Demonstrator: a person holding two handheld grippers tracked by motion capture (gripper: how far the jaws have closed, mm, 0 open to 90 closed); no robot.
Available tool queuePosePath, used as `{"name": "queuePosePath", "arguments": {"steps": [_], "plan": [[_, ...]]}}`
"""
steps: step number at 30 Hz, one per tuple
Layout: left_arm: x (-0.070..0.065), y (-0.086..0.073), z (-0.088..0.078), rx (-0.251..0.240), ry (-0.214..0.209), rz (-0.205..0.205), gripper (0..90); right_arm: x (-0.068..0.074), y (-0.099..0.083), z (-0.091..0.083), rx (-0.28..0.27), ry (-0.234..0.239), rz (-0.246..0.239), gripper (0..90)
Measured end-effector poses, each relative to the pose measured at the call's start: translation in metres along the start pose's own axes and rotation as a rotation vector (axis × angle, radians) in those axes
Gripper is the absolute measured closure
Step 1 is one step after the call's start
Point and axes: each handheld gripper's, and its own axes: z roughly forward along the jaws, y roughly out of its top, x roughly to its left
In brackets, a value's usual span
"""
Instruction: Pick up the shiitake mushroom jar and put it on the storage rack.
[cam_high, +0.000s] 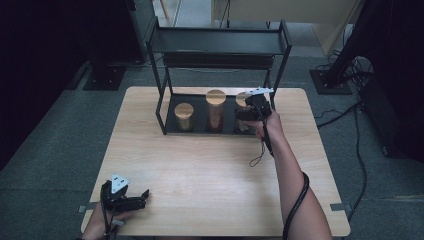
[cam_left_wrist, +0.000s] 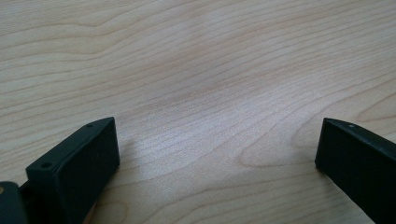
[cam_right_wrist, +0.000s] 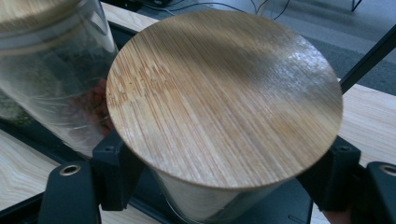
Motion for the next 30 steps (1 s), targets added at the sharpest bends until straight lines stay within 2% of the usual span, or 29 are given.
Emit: {"name": "queuePosePath", "arguments": {"steps": [3, 8, 15, 19, 25, 30], "plan": [[0.000, 0.000, 0.000, 0.000, 0.000, 0.000, 0.0, -0.001, 0.000, 0.001, -0.006, -0.010, 0.011, 24.6], [0.000, 0.000, 0.000, 0.000, 0.001, 0.000, 0.0, -0.001, -0.003, 0.000, -0.019, 0.001, 0.023, 23.7], [0.000, 0.000, 0.000, 0.000, 0.000, 0.000, 0.0, 0.001, -0.008, -0.006, -0.033, -0.001, 0.017, 19.1], [0.000, 0.000, 0.000, 0.000, 0.000, 0.000, 0.0, 0.003, -0.014, -0.007, -0.030, 0.001, 0.021, 16.4], [0.000, 0.000, 0.000, 0.000, 0.000, 0.000, 0.0, 0.009, -0.028, -0.010, -0.035, -0.014, -0.001, 14.7], [0.000, 0.000, 0.000, 0.000, 0.000, 0.000, 0.0, 0.014, -0.041, -0.010, -0.038, 0.001, -0.013, 13.1]]}}
